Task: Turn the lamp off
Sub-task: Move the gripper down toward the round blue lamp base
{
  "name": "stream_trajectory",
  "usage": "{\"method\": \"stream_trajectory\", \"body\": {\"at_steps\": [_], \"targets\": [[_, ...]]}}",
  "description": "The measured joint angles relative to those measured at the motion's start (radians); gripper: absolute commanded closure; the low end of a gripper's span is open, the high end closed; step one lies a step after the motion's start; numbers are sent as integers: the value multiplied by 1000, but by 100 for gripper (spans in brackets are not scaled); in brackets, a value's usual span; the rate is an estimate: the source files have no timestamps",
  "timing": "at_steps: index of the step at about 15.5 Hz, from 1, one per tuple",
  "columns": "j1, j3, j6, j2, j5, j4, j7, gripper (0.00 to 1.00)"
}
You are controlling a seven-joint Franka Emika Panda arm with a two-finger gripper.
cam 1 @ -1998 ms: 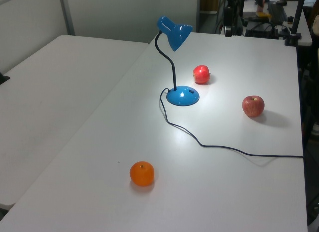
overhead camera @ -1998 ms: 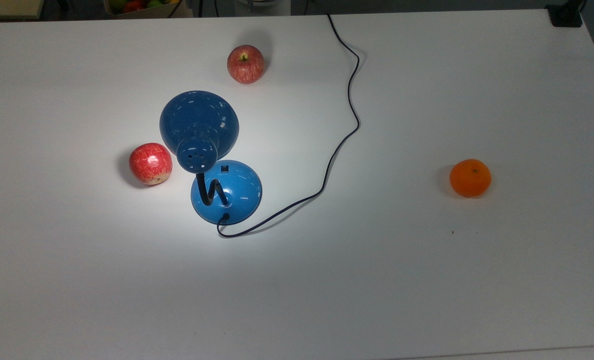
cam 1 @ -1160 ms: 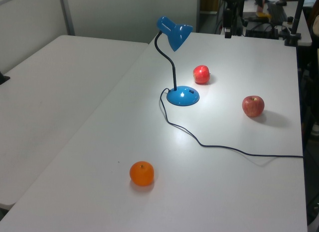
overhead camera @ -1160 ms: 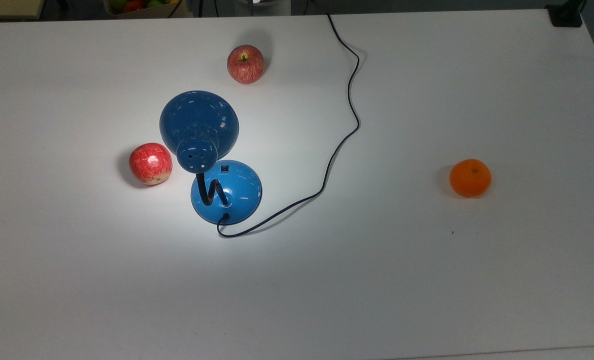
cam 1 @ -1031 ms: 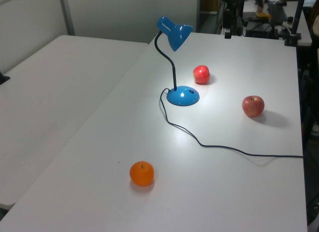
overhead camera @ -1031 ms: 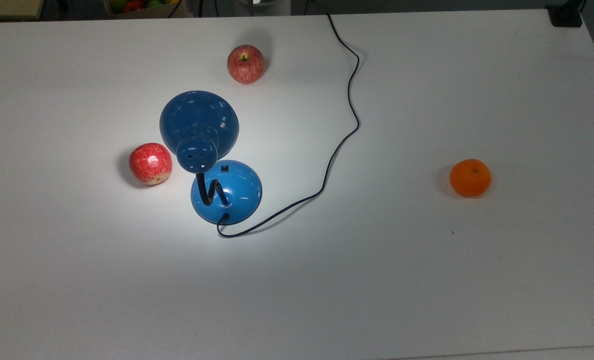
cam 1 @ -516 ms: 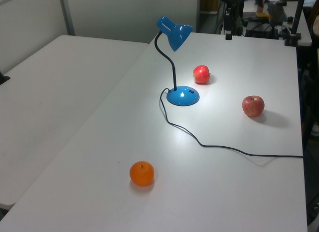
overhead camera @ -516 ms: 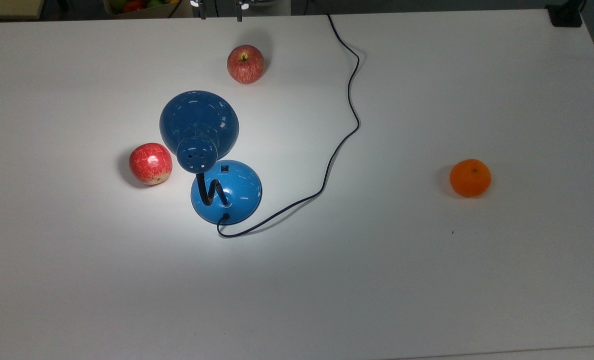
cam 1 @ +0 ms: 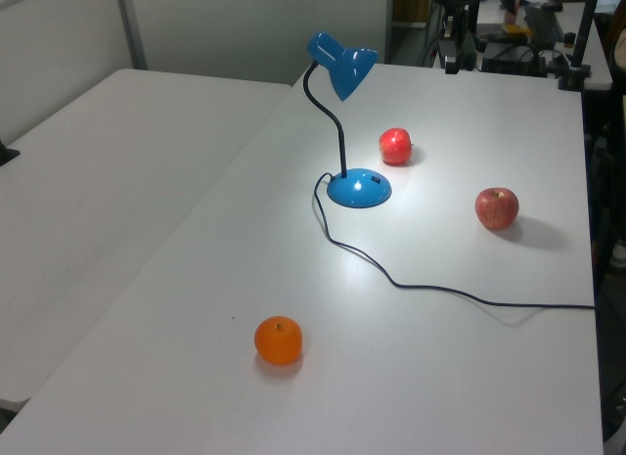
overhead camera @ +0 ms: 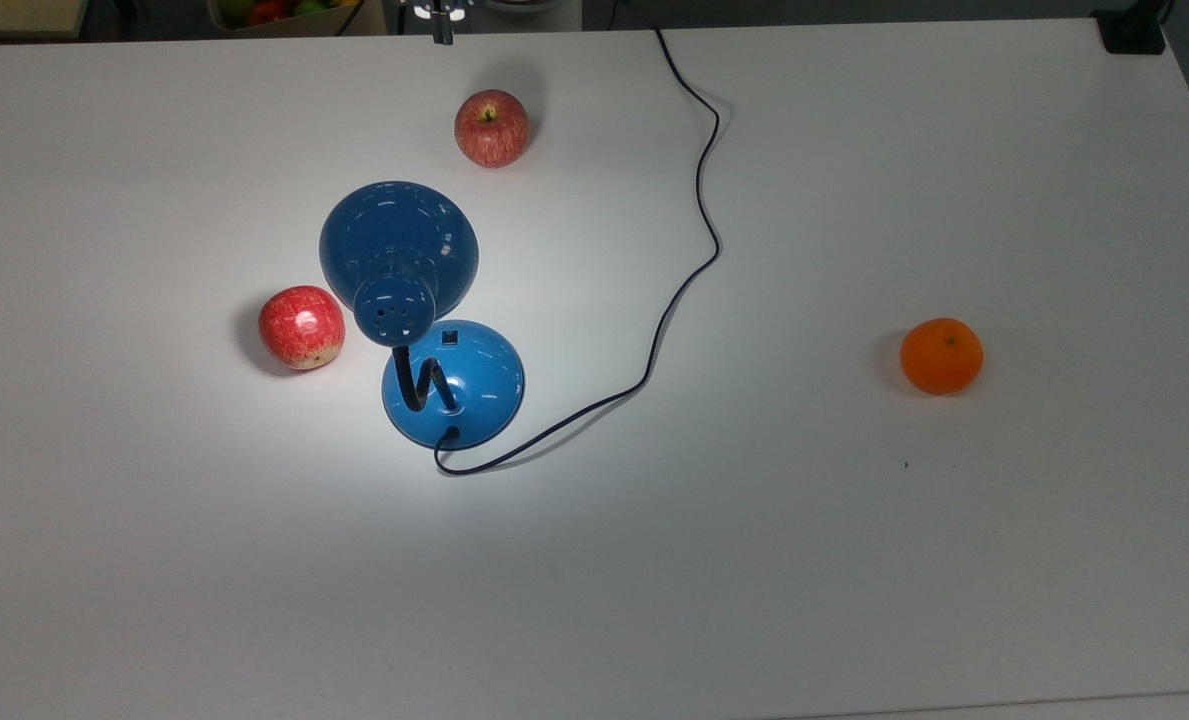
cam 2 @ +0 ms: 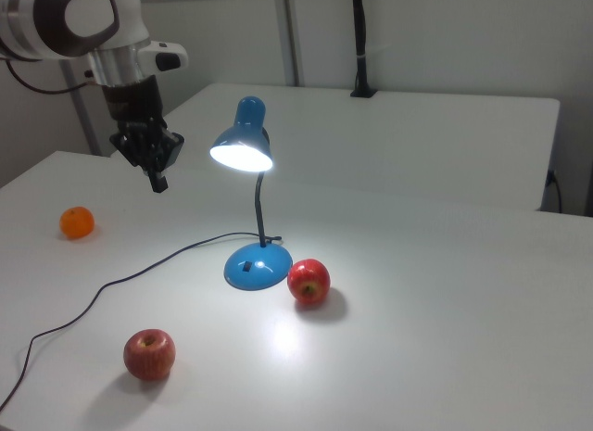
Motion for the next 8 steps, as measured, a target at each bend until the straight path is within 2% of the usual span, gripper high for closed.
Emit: {"method": "stream_trajectory", "body": {"at_steps": [4,8], "targets": [[-25,-1,12,6,0,-41,0,100],[-60,-2,110,14,0,-127,-2,100]]}}
